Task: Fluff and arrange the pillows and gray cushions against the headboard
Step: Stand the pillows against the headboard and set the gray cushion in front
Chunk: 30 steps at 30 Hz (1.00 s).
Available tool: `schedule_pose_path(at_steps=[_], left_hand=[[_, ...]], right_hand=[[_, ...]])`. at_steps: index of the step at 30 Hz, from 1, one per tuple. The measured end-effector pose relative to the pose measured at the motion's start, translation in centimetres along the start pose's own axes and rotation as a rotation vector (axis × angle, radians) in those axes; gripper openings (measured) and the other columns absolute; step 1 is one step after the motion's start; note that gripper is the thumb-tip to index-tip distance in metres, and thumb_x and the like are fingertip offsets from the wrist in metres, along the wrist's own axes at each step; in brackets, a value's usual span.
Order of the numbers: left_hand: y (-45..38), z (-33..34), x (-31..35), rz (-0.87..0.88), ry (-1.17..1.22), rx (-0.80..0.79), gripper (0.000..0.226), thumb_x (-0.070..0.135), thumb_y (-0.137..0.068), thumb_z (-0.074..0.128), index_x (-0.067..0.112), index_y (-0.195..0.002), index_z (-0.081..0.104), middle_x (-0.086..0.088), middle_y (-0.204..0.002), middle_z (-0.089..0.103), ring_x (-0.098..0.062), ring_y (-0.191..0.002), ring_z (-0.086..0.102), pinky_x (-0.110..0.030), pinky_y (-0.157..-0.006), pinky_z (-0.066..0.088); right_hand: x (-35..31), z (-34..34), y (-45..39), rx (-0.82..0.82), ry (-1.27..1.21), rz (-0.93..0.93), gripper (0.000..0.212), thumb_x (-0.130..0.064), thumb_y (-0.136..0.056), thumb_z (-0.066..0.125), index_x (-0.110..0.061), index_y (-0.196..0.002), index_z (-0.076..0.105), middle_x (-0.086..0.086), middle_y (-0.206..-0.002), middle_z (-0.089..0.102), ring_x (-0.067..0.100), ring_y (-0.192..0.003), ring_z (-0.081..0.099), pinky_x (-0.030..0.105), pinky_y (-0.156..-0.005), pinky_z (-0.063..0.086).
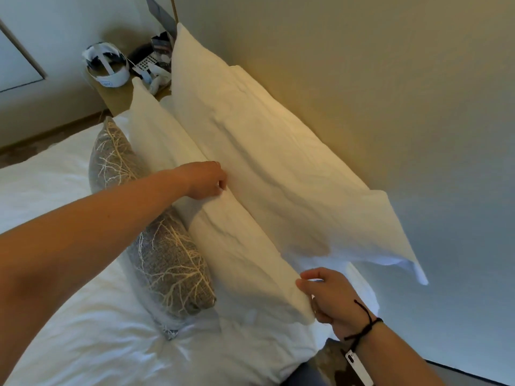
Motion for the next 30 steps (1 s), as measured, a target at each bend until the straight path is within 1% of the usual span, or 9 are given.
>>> schedule_pose_path(at_steps=[1, 5, 9, 12, 16, 18, 22, 25, 30], left_hand=[[0.1, -0.5, 0.2, -0.022, -0.002, 0.042, 0.018, 0.03, -0.094, 0.055, 0.022, -0.108, 0.065, -0.003, -0.114, 0.054, -0.023, -0.1, 0.056, -0.032, -0.082, 0.043], [1.0, -2.8, 1.5, -0.074, 0.02, 0.322, 0.016, 0.026, -0.097, 0.051, 0.017, -0.103, 0.063, -0.004, -0.106, 0.053, -0.029, -0.091, 0.06, -0.04, -0.075, 0.049], [2.4, -2.9, 2.1, -0.129, -0.015, 0.433, 0.017, 0.022, -0.097, 0.047, 0.024, -0.111, 0.056, -0.003, -0.104, 0.058, -0.027, -0.089, 0.061, -0.04, -0.072, 0.049], [2.5, -0.6, 2.0, -0.063, -0.036, 0.198, 0.02, 0.033, -0.097, 0.044, 0.032, -0.112, 0.056, 0.002, -0.111, 0.065, -0.022, -0.098, 0.06, -0.036, -0.078, 0.047], [4.4, 1.8, 2.5, 0.114, -0.292, -0.118, 0.037, 0.028, -0.094, 0.047, 0.037, -0.13, 0.053, 0.006, -0.131, 0.059, -0.019, -0.115, 0.056, -0.035, -0.09, 0.048], [5.1, 1.5, 2.3, 0.139, -0.498, -0.114, 0.046, 0.023, -0.089, 0.054, 0.035, -0.134, 0.05, 0.007, -0.131, 0.058, -0.019, -0.116, 0.057, -0.034, -0.09, 0.048], [5.1, 1.0, 2.9, 0.101, -0.695, -0.032, 0.03, 0.014, -0.094, 0.048, 0.025, -0.119, 0.061, 0.004, -0.114, 0.064, -0.02, -0.104, 0.063, -0.034, -0.076, 0.048], [4.6, 0.6, 3.7, 0.1, -0.773, 0.016, 0.025, 0.009, -0.095, 0.045, 0.019, -0.108, 0.063, 0.002, -0.101, 0.065, -0.021, -0.092, 0.065, -0.033, -0.067, 0.046], [3.8, -1.3, 4.3, 0.082, -0.715, 0.131, 0.02, 0.008, -0.093, 0.045, 0.017, -0.102, 0.061, 0.0, -0.097, 0.065, -0.022, -0.088, 0.065, -0.032, -0.063, 0.04]], right_hand=[[-0.7, -1.0, 0.4, 0.083, 0.049, -0.086, 0.001, -0.011, -0.085, 0.07, -0.012, -0.085, 0.069, 0.003, -0.062, 0.06, 0.009, -0.038, 0.043, 0.02, -0.037, 0.03], [-4.5, -2.3, 3.6, 0.409, 0.483, -0.524, 0.019, -0.013, -0.085, 0.058, -0.027, -0.072, 0.062, -0.011, -0.068, 0.061, 0.007, -0.062, 0.056, 0.018, -0.052, 0.037], [-3.6, -0.2, 3.4, 0.403, 0.866, -0.509, 0.015, -0.019, -0.095, 0.047, -0.029, -0.094, 0.059, -0.011, -0.096, 0.057, 0.016, -0.075, 0.058, 0.027, -0.065, 0.044], [-4.2, 0.6, 4.3, 0.408, 0.954, -0.594, 0.021, -0.035, -0.099, 0.044, -0.028, -0.101, 0.063, -0.012, -0.112, 0.051, 0.015, -0.076, 0.06, 0.029, -0.066, 0.05], [-6.0, 5.3, 4.9, 0.272, 1.11, -0.716, 0.046, -0.065, -0.09, 0.037, -0.025, -0.091, 0.058, -0.006, -0.093, 0.056, 0.015, -0.084, 0.054, 0.03, -0.059, 0.038], [-6.4, 7.1, 4.2, 0.25, 1.22, -0.702, 0.04, -0.058, -0.092, 0.044, -0.02, -0.089, 0.055, -0.001, -0.089, 0.056, 0.019, -0.082, 0.053, 0.031, -0.059, 0.032], [-7.2, 7.2, 2.7, 0.252, 1.204, -0.641, 0.013, -0.017, -0.096, 0.049, -0.018, -0.083, 0.051, -0.003, -0.072, 0.045, 0.018, -0.065, 0.044, 0.03, -0.056, 0.031], [-7.6, 7.3, 2.7, 0.218, 1.209, -0.665, 0.02, -0.012, -0.095, 0.048, -0.018, -0.077, 0.041, -0.004, -0.066, 0.033, 0.017, -0.062, 0.039, 0.03, -0.056, 0.03], [-7.5, 5.2, 2.1, 0.227, 1.189, -0.598, 0.015, -0.012, -0.095, 0.048, -0.02, -0.082, 0.044, -0.001, -0.08, 0.05, 0.016, -0.066, 0.042, 0.028, -0.06, 0.032]])
Point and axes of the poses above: each hand's wrist, its own y-axis away from the middle knuckle, its own z-axis out of the palm, x = y × z, the point moved 10 cm from there along -y, towards the middle knuckle
